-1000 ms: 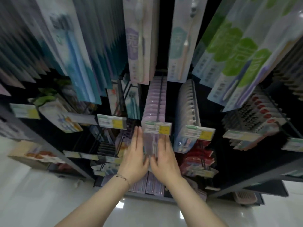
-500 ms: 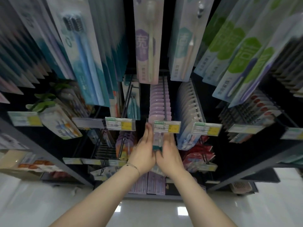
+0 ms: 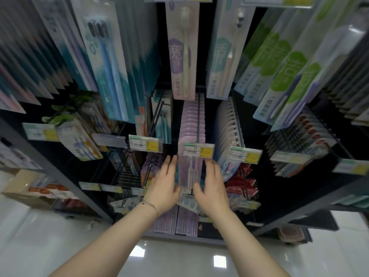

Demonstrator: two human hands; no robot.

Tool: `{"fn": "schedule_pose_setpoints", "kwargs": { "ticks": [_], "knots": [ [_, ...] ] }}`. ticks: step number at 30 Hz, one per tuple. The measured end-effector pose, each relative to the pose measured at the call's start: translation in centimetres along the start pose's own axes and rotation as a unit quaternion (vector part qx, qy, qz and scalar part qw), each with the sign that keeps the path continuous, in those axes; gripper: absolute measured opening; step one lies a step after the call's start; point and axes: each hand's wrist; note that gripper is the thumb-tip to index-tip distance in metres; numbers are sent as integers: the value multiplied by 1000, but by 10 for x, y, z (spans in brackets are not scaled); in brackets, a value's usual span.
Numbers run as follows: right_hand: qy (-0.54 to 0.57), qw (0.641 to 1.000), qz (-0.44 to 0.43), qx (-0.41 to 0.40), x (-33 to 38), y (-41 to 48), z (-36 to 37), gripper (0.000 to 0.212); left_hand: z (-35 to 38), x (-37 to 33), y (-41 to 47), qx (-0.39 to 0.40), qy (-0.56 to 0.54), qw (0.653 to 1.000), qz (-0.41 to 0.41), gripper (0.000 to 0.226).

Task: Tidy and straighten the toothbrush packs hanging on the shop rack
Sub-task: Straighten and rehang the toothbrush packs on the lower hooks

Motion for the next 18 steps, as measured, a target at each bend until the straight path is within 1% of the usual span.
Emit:
{"fn": "schedule_pose_setpoints", "kwargs": {
  "ticks": [3, 7, 11, 13, 16, 18],
  "knots": [
    [-15, 999, -38, -31, 0, -6, 3, 49, -3, 3, -8, -4, 21, 999, -25, 70],
    [-56, 995, -81, -17, 10, -7, 12, 39, -14, 10, -19, 14, 87, 995, -43, 42],
    [-96, 986, -133, -5, 24, -8, 29, 20, -30, 21, -35, 12, 159, 986, -49, 33],
    [-121, 980, -155, 7, 34, -8, 40, 19, -39, 31, -44, 10, 178, 983, -50, 32],
    [-156, 971, -174, 40, 52, -6, 57, 28, -56, 53, -55, 2, 198, 978, -60, 31],
    [-175, 966, -186, 50, 65, -4, 71, 26, -68, 71, -61, 0, 204, 976, -77, 32]
  ]
}}
Point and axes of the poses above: each hand's wrist, its own y-axis towards the middle knuckle, its own z-axis out of the palm, x = y × z, and after that the axes turned 6 degrees about z, right-handed
